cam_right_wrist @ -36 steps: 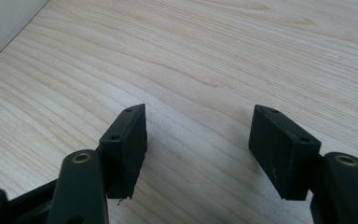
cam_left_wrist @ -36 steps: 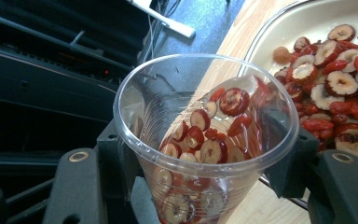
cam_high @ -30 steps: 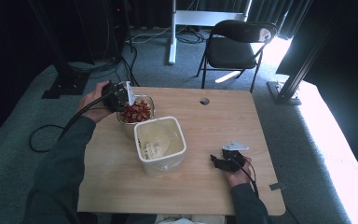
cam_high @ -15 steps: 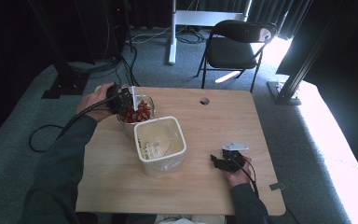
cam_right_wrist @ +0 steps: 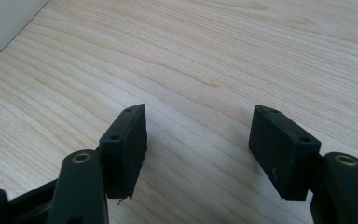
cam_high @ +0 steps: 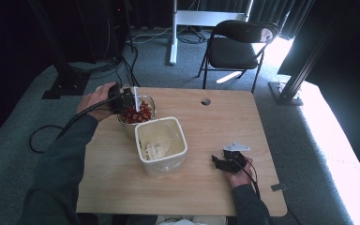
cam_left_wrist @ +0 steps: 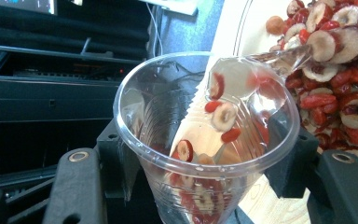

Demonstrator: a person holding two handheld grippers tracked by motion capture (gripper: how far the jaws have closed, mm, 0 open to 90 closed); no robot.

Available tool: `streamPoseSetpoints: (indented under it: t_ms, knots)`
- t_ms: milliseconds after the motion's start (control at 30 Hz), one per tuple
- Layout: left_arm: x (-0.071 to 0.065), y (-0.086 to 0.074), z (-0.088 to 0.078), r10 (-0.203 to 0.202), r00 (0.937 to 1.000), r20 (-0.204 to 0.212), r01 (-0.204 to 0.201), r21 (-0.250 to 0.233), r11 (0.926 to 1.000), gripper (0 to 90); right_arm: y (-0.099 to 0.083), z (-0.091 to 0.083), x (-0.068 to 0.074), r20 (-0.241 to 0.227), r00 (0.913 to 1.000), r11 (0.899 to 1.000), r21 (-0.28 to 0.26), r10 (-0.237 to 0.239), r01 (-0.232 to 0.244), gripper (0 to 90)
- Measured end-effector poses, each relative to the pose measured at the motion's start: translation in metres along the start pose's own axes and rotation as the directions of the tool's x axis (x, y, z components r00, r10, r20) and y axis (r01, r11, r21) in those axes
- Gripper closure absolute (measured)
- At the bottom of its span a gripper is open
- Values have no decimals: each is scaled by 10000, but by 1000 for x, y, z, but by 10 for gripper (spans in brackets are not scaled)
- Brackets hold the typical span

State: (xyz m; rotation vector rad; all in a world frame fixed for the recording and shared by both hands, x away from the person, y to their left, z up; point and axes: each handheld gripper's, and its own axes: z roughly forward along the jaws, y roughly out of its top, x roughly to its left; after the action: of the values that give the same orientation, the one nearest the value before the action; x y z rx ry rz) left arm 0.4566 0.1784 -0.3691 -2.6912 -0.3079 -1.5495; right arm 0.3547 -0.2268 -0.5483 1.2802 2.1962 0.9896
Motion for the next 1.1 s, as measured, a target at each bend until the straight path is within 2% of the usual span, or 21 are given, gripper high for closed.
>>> streamPoseSetpoints:
  t_ms: [600, 833, 1100]
  knots:
    - [4, 1, -2, 391, 9992, -120, -388, 228, 9990, 379, 0, 0, 0, 0, 10000, 10000, 2, 3, -3, 364]
    - [4, 0, -2, 392, 9992, -67, -390, 266, 9989, 379, 0, 0, 0, -1, 10000, 10000, 1, 2, -2, 364]
    - [5, 3, -3, 746, 9972, -59, -742, 424, 9963, 379, 0, 0, 0, -1, 10000, 10000, 6, 10, -10, 364]
